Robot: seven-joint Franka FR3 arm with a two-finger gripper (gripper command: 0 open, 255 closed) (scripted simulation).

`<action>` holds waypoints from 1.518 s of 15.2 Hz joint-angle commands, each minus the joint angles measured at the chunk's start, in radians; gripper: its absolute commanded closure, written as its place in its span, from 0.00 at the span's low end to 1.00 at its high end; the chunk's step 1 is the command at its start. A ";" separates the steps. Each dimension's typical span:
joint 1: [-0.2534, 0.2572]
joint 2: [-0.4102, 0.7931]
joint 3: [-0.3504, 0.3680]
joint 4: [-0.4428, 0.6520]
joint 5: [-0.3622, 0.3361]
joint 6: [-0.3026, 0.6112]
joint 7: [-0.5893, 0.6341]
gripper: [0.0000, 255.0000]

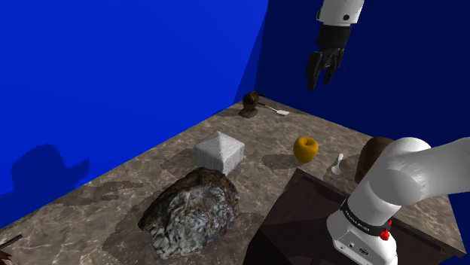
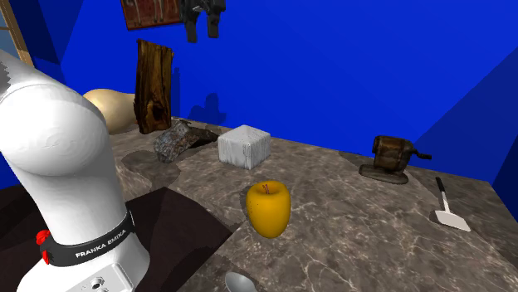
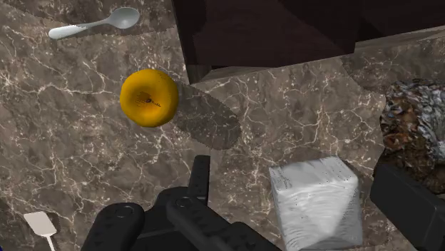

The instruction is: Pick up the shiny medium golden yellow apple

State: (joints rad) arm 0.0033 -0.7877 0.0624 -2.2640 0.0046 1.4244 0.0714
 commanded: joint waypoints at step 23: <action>-0.399 0.172 0.040 -0.535 -0.186 0.770 0.607 0.00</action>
State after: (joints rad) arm -0.3712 -0.6348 0.1013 -2.7824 -0.1676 2.1532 0.6439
